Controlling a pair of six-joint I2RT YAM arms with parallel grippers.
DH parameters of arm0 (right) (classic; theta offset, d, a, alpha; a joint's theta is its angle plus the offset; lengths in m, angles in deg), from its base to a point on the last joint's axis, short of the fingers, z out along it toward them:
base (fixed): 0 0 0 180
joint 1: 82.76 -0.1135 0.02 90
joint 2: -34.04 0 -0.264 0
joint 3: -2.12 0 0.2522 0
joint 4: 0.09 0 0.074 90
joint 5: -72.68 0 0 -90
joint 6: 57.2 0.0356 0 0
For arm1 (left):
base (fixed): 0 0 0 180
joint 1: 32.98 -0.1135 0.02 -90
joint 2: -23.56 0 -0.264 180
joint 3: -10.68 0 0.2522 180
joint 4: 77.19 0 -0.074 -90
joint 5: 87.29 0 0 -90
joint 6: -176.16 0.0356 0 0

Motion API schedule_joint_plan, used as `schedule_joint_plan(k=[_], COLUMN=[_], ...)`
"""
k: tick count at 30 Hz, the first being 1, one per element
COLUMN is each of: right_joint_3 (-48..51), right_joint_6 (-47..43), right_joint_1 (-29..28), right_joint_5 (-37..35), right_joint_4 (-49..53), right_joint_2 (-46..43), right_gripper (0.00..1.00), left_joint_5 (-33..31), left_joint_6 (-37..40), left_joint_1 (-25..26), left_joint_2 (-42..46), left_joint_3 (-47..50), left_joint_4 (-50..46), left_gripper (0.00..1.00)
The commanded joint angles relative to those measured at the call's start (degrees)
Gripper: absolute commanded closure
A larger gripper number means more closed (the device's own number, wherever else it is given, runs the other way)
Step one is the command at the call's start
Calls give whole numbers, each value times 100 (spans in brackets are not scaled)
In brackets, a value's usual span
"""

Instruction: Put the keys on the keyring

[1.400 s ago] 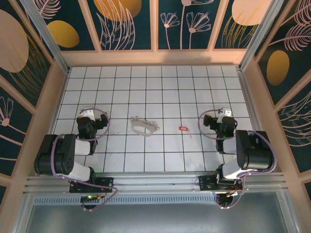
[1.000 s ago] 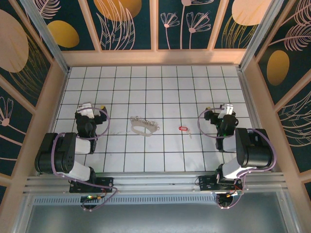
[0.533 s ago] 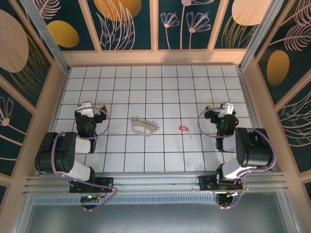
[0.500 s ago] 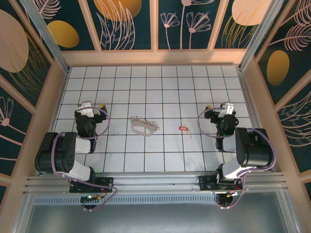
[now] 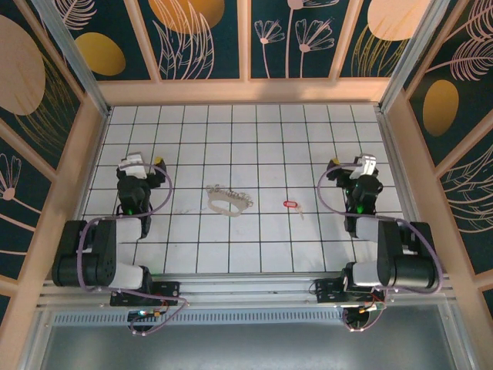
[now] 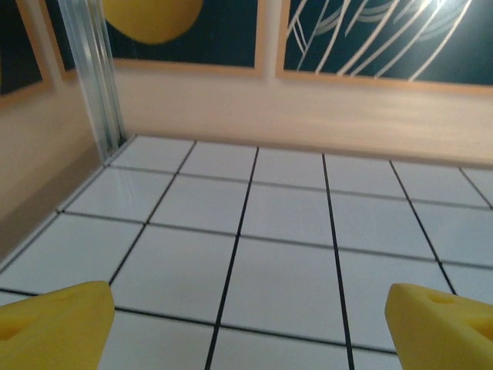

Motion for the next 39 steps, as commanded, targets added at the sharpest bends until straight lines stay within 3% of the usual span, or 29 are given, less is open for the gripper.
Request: schedule_joint_plan(k=[1, 5, 9, 11, 14, 21, 28, 32, 39], right_joint_3=[-431, -1108, -1511, -1438, -1392, -1162, -771, -670, -777], right_joint_6=[737, 1936, 1967, 1908, 1980, 2011, 2328, 2445, 2577], right_joint_1=[30, 229, 264, 204, -75, -1553, -2981, -3551, -4052], right_joint_5=[-484, -784, 292, 992, 1463, 1565, 1382, 1225, 1427], right_joint_4=[1104, 2585, 3379, 3387, 3670, 4140, 3918, 3716, 3119], right_joint_2=[-461, -807, -1007, -1196, -1421, -1493, -1321, -1061, -61], right_gripper=[1, 1, 1, 6, 12, 21, 26, 29, 44], left_joint_5=[-220, -263, -190, -49, 13, 205, -149, -149, -128], left_joint_6=[-47, -222, -951, -1406, -1933, -2808, -3225, -3484, -3605], left_joint_1=[32, 32, 32, 47, 273, 1437, 2657, 2913, 2932], left_joint_2=[411, 819, 1109, 1196, 1285, 1082, 949, 932, 871], left_joint_3=[-171, -617, -1105, -1284, -1489, -1815, -1607, -1560, -1569], left_joint_4=[-586, -1470, -2197, -2444, -2772, -3343, -3396, -3377, -3557], left_gripper=[8, 8, 1, 1, 1, 1, 1, 1, 1])
